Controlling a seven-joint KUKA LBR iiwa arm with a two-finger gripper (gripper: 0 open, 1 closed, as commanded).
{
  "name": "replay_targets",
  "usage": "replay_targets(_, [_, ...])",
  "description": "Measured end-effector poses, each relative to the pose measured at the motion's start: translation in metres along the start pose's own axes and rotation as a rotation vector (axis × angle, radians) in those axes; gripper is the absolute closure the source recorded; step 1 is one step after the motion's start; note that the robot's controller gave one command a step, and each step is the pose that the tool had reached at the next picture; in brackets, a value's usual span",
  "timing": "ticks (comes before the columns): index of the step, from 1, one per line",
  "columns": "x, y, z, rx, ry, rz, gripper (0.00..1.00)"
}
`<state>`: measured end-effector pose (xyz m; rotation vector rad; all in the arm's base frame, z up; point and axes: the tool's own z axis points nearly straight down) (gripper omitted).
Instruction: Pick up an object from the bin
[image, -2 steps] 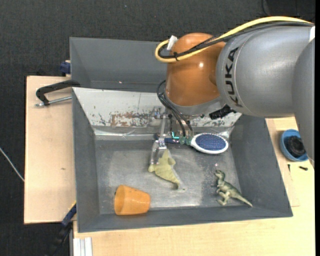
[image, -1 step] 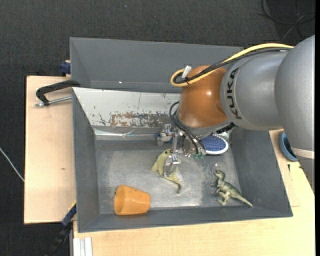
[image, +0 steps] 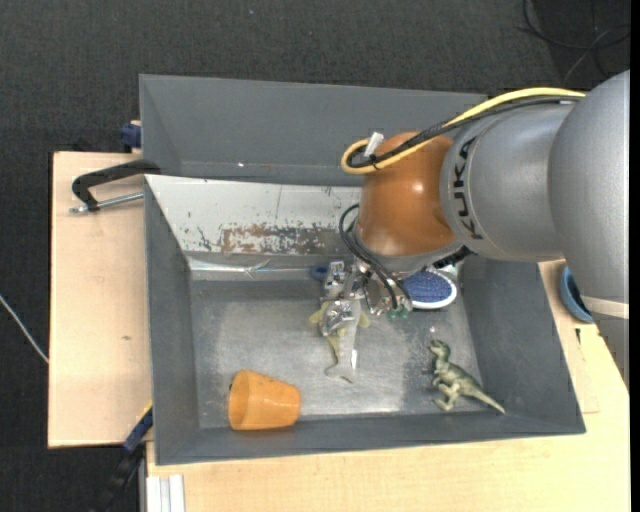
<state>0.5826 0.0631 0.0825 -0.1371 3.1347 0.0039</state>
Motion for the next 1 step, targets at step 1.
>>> replay_targets(1, [0.018, -0.0437, -0.1975, 0.005, -0.01, -0.341, 1.0])
